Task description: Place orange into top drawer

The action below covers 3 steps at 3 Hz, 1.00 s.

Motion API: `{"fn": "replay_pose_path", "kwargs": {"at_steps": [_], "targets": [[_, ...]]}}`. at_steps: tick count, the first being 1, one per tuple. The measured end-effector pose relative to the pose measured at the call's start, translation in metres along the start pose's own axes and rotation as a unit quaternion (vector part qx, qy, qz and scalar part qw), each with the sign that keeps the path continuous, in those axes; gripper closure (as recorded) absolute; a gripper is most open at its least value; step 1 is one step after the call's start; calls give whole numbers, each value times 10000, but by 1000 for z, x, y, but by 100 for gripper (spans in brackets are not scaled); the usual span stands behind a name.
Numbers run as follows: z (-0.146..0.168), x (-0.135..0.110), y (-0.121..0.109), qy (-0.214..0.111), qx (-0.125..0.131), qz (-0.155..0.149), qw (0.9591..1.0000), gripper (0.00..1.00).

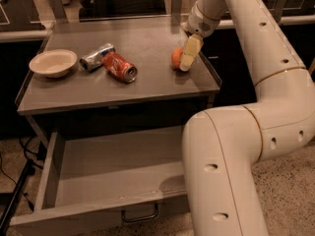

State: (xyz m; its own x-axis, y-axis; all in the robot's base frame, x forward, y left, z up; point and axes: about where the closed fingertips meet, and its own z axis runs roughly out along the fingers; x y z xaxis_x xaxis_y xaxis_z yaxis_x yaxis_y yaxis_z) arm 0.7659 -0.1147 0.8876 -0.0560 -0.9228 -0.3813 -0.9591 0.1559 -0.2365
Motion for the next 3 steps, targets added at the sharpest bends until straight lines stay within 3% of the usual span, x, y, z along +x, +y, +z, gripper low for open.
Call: {"fn": "replay_pose_path", "kwargs": {"at_steps": [1,2,3], "targets": [[4,1,-6,43,85,74,9999,0],[15,30,-7,29,51,397,9992,0],[30,-7,-15,-60,121,352,9993,0]]}}
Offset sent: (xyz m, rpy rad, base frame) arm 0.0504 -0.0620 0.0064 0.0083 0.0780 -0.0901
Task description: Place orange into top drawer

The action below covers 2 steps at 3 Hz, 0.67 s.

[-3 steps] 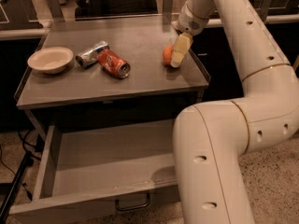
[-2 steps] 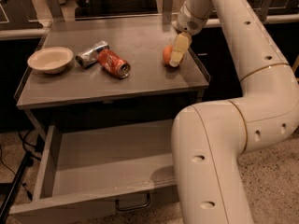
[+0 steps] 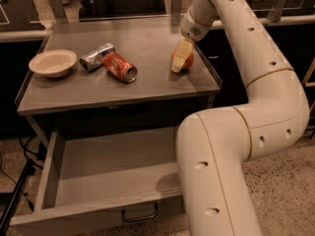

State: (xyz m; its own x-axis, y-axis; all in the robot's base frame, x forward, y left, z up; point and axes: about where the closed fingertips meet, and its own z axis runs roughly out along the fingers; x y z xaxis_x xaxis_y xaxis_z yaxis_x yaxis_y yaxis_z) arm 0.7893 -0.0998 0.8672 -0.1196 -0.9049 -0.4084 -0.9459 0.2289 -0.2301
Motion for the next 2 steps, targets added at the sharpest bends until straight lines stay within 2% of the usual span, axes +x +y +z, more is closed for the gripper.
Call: {"fn": "replay_pose_path", "kwargs": {"at_steps": [2], "targets": [[20,9,-9,-68,66,94,9999,0]]}}
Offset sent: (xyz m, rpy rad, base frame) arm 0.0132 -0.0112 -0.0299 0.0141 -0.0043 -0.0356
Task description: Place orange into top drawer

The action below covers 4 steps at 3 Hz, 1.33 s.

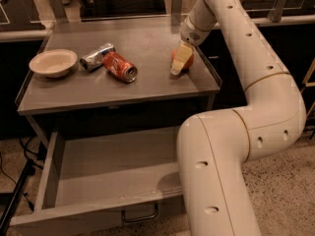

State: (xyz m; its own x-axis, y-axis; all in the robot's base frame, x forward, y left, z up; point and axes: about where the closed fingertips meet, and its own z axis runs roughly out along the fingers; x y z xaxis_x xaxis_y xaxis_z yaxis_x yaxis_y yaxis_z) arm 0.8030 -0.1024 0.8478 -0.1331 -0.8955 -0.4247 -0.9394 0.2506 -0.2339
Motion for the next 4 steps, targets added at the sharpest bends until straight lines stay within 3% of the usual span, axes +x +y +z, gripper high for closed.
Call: {"fn": "replay_pose_path", "kwargs": {"at_steps": [1,2,3,4], "targets": [[12,4,-5,4,47,1,10000,0],[12,4,-5,4,47,1,10000,19],[12,4,-5,4,47,1,10000,50],[12,4,-5,2,47,3,10000,73]]}}
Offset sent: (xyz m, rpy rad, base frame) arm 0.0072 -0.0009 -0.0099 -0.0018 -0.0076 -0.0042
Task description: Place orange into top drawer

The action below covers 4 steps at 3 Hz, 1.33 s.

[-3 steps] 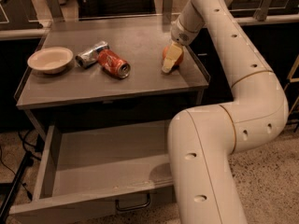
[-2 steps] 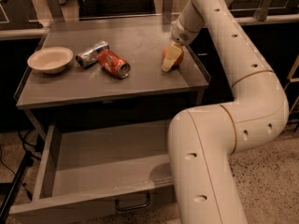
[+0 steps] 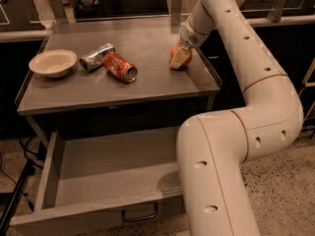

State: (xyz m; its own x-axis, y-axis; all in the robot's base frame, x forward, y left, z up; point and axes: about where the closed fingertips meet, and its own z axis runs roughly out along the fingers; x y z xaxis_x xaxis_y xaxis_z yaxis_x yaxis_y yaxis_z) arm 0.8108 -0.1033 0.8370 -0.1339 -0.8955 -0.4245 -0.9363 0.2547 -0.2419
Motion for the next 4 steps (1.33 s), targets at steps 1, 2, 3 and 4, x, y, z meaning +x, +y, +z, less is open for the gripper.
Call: {"fn": "replay_pose_path", "kwargs": {"at_steps": [1,2,3,4], "targets": [[-3,1,0,-117,-9,150,9998,97],[-25,7,0,-332,61,463,9984,100],[-54,12,1,-517,196,684,9961,100],[-112,-3,22,-962,493,782,9911,100]]}}
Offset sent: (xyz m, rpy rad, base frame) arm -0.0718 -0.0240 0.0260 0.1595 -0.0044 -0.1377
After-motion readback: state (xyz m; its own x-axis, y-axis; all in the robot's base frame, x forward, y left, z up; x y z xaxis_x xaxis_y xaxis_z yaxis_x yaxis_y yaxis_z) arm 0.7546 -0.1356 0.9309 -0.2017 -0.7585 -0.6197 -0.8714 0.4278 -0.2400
